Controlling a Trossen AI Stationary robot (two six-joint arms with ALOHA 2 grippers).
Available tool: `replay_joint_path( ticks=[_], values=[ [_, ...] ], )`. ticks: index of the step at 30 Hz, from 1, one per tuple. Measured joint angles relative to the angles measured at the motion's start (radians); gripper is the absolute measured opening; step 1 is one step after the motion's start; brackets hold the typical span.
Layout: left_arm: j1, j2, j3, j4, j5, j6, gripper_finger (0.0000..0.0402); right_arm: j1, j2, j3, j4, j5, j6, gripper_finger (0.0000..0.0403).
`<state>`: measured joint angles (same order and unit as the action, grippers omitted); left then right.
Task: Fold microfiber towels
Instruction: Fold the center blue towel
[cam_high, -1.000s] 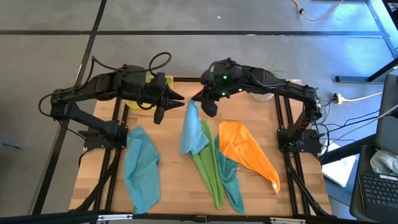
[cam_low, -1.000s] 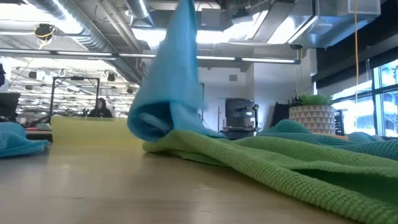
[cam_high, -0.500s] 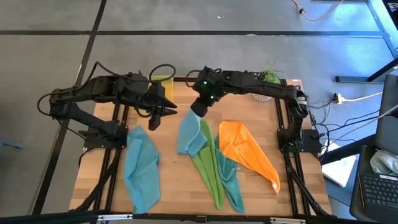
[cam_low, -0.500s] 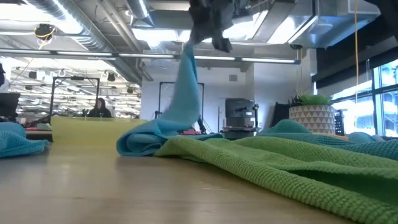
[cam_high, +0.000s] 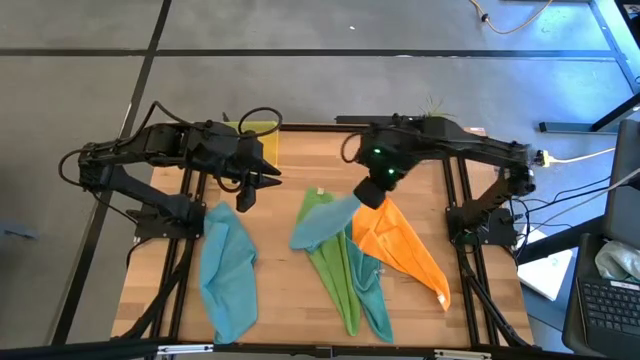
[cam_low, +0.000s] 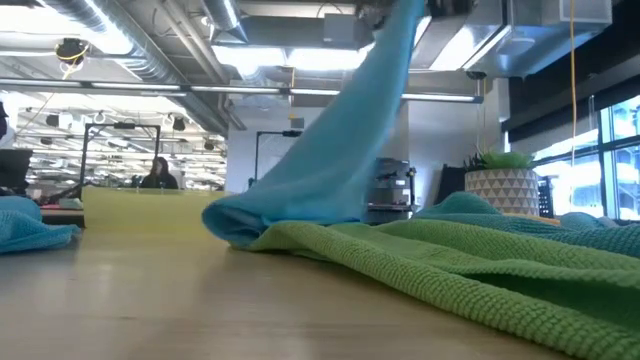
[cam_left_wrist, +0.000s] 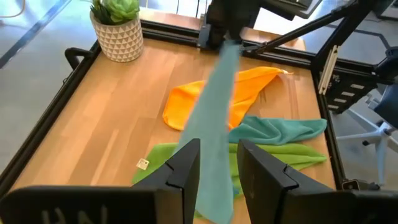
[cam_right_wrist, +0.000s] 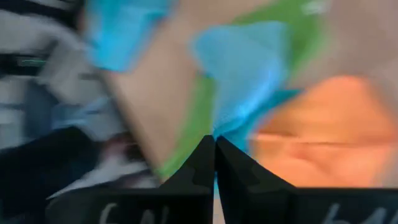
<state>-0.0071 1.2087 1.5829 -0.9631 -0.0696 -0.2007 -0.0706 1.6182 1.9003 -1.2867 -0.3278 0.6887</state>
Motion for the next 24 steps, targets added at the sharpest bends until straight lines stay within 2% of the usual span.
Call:
replay_joint_path(
  ticks=[3,7,11,18,21,24],
  values=[
    [0.000,0.000,0.000,0.010,0.000,-0.003,0.0100,0.013,-0.017,0.000,0.223,-0.072,0.064,0.0010],
    [0.000,-0.006,0.000,0.011,0.005,-0.008,0.0100,-0.019,0.015,0.002,0.479,-0.050,0.119,0.0010],
    [0.000,-0.020,0.000,0.004,0.008,-0.018,0.0100,-0.078,0.131,0.000,0.475,-0.008,0.081,0.0011],
    [0.000,-0.053,0.000,-0.031,0.002,-0.017,0.0100,-0.174,0.454,-0.002,0.483,0.090,-0.041,0.0029],
    [0.000,-0.058,0.000,-0.057,0.001,-0.025,0.0100,-0.220,0.576,-0.003,0.492,0.035,-0.032,0.0054],
    [-0.003,-0.063,0.000,-0.072,0.001,-0.056,0.0100,-0.256,0.643,-0.003,0.503,-0.054,-0.042,0.0084]
  ],
)
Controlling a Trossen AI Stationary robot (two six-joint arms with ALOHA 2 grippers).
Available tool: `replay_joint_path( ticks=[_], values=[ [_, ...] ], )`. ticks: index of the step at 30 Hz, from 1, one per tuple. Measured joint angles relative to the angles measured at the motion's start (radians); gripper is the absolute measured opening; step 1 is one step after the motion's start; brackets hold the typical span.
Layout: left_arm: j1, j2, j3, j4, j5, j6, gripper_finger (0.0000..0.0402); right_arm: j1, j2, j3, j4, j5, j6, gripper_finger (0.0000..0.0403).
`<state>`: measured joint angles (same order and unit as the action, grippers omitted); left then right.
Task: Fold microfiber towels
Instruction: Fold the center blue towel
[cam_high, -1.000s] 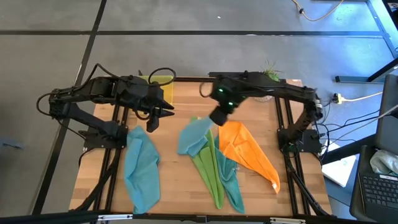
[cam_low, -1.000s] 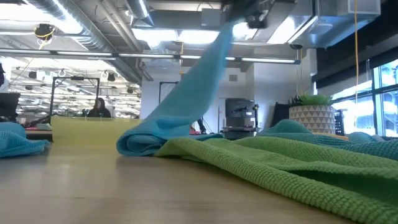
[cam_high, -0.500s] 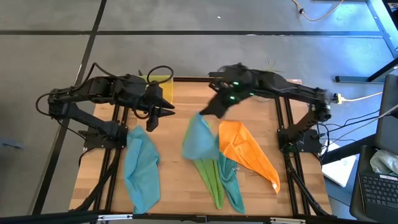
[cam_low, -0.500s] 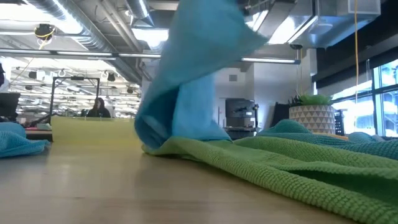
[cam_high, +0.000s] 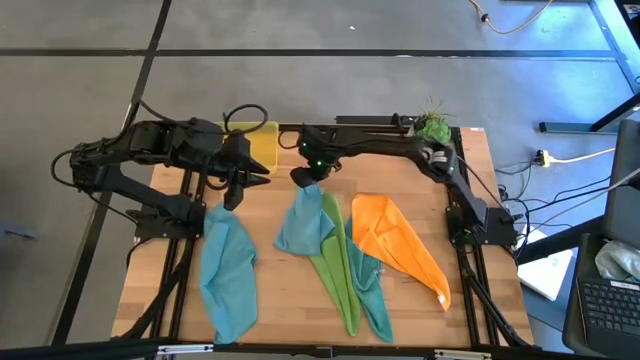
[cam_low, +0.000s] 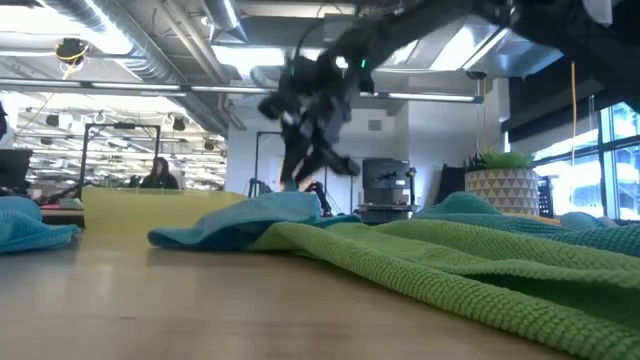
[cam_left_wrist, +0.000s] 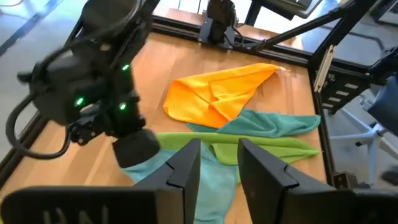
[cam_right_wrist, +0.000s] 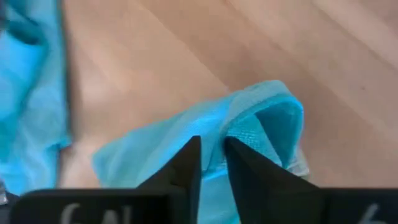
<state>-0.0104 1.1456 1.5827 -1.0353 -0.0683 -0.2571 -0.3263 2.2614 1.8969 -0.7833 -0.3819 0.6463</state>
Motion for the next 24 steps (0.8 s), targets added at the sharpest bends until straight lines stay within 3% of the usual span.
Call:
replay_joint_path(
  ticks=[6,12,18,24],
  values=[
    [-0.050,0.001,-0.030,-0.004,-0.002,-0.006,0.0100,-0.037,0.004,0.002,0.001,-0.013,-0.134,0.0135],
    [-0.110,0.001,-0.156,0.050,-0.027,0.074,0.0100,-0.087,-0.083,0.003,-0.039,0.017,-0.343,0.0160],
    [-0.159,0.021,-0.387,0.318,-0.027,0.190,0.0100,-0.122,-0.154,0.003,-0.084,0.021,-0.532,0.0163],
    [-0.203,0.133,-0.562,0.701,-0.025,0.225,0.0100,-0.156,-0.220,0.003,-0.295,0.032,-0.777,0.0163]
  ],
)
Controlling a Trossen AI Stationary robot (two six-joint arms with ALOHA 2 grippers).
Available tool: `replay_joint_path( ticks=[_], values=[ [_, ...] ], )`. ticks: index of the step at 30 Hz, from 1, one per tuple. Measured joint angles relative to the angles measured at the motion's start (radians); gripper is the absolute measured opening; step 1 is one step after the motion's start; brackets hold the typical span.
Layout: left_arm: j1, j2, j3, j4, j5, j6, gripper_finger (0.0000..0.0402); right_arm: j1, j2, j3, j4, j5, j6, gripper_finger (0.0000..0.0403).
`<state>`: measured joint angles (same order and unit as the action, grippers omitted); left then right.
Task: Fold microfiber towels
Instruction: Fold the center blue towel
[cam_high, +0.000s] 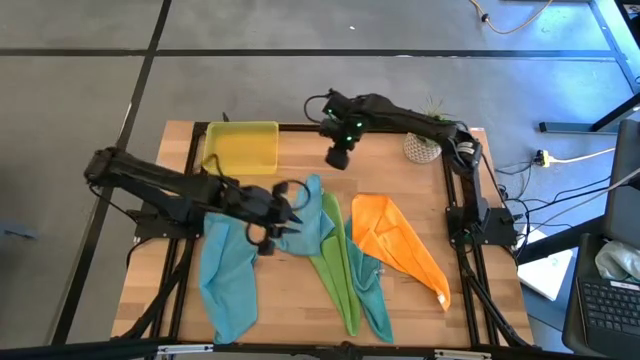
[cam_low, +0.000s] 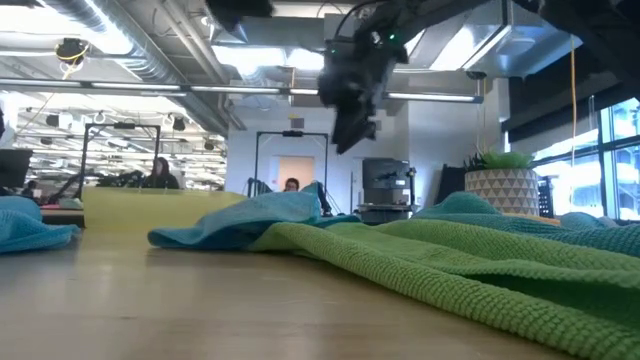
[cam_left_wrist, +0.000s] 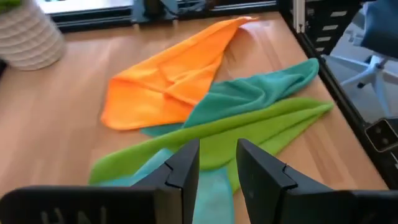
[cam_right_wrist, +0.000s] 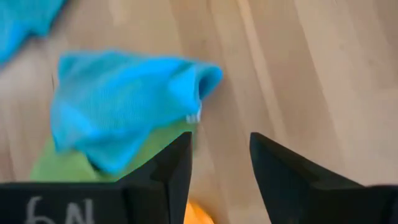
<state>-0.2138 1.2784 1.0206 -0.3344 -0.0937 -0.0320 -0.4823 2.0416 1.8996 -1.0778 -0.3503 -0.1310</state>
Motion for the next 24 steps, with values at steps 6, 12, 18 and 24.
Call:
replay_joint_path(
  ticks=[6,12,18,24],
  values=[
    [-0.052,0.215,-0.033,0.152,-0.002,0.098,0.0111,-0.027,-0.066,0.000,-0.059,0.016,-0.162,0.0163],
    [-0.054,0.404,-0.034,0.231,-0.048,0.091,0.0132,-0.064,-0.097,0.000,-0.092,0.018,-0.131,0.0163],
    [-0.040,0.477,-0.009,0.280,0.003,-0.078,0.0155,-0.079,-0.111,0.000,-0.134,0.018,-0.134,0.0163],
    [-0.043,0.484,-0.009,0.159,-0.001,-0.087,0.0168,-0.080,-0.112,0.000,-0.144,0.017,-0.131,0.0163]
  ],
)
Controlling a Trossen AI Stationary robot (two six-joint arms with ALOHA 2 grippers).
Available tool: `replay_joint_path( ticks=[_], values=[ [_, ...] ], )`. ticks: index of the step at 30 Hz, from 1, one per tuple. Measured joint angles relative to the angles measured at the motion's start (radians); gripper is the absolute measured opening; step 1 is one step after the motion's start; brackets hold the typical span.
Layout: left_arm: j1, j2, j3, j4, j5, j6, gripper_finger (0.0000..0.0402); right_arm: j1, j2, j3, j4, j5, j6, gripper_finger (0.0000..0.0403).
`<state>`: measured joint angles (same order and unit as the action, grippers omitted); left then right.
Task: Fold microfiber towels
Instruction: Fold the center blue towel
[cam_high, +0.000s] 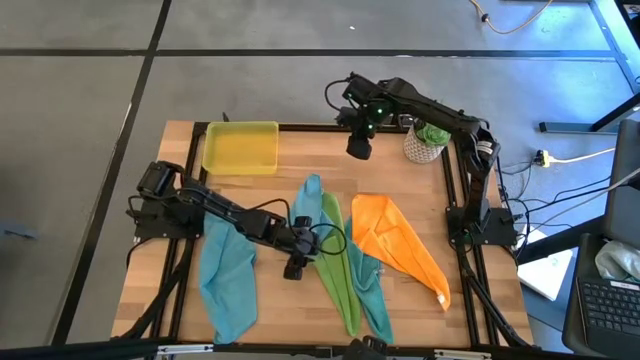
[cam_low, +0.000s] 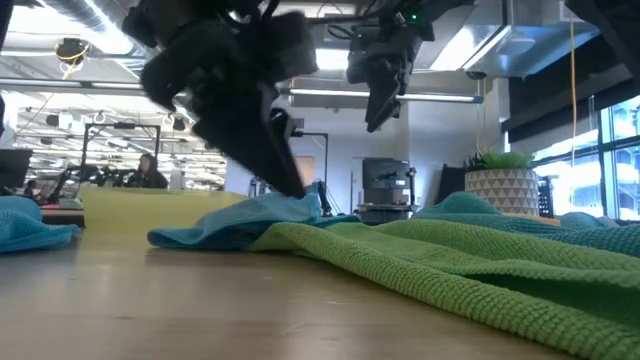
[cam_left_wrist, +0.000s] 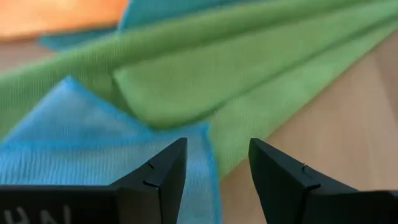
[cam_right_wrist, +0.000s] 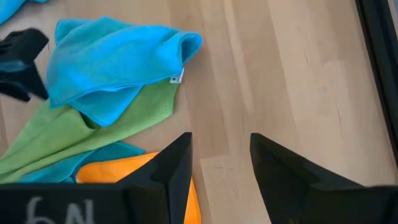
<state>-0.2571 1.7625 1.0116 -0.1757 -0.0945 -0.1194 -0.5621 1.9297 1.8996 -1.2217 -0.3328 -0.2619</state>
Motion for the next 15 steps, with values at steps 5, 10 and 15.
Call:
replay_joint_path(
  ticks=[5,10,15],
  values=[
    [0.010,0.000,-0.008,-0.001,-0.027,-0.011,0.0169,0.000,0.000,0.000,0.002,-0.001,0.009,0.0163],
    [0.031,0.038,-0.010,0.007,0.025,-0.058,0.0170,0.000,0.000,0.000,0.008,-0.001,0.018,0.0163],
    [0.027,0.069,-0.010,0.056,0.039,-0.063,0.0170,0.000,0.000,0.000,0.012,-0.001,0.017,0.0163]
  ],
)
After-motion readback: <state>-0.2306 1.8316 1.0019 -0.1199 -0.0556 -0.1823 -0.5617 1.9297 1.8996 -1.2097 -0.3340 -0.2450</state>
